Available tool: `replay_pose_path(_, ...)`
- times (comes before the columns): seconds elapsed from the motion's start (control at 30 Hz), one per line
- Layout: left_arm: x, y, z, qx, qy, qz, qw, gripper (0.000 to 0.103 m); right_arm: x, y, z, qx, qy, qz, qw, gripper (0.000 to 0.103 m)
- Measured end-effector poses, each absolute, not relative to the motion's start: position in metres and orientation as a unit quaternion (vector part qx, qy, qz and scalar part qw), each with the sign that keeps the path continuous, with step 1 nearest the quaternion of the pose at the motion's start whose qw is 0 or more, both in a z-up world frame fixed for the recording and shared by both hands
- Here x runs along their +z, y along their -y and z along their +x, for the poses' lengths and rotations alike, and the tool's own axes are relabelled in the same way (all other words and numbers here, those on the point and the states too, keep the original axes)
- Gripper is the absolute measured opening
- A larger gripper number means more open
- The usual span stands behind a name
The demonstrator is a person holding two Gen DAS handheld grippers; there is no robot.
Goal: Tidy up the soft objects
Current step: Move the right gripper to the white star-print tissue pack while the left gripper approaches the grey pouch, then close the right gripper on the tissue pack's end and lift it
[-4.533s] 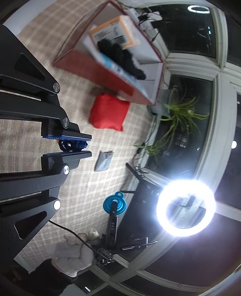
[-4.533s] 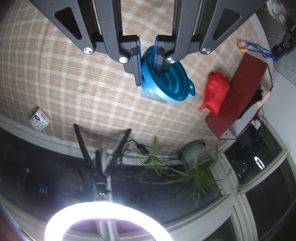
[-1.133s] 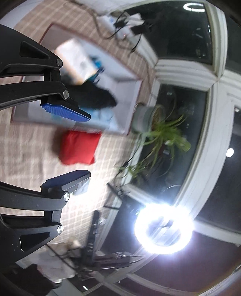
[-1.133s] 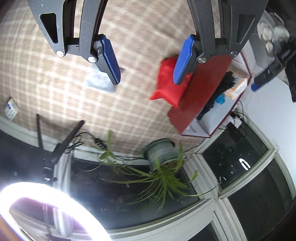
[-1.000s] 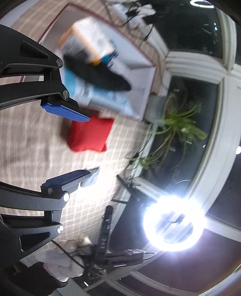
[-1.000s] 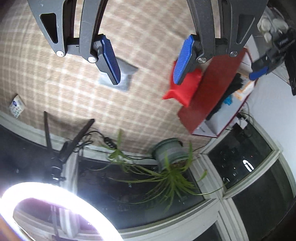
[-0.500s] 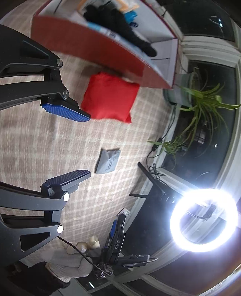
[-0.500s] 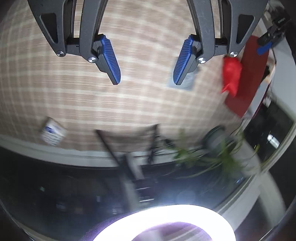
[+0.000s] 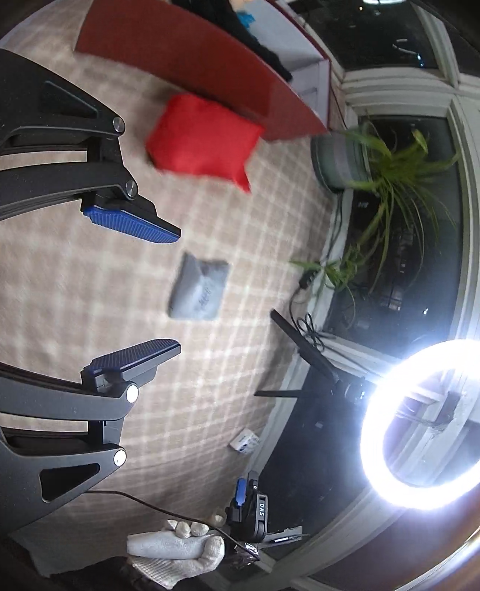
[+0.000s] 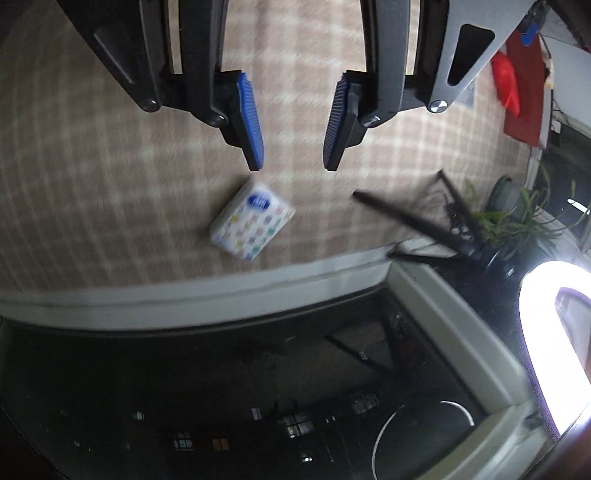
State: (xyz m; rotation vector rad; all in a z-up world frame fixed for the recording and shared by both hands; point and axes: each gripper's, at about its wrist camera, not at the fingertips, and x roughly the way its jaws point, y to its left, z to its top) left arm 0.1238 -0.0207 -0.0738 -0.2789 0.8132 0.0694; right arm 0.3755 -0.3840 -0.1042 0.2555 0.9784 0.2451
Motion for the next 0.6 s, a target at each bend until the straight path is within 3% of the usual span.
replay_pose_path(0.6,-0.088,0.099,0.221,0.047,-0.401,-0.129,0.906,0.053,-0.159,0.406,0.513,0.088,-0.528,0.129,0.835,0.025)
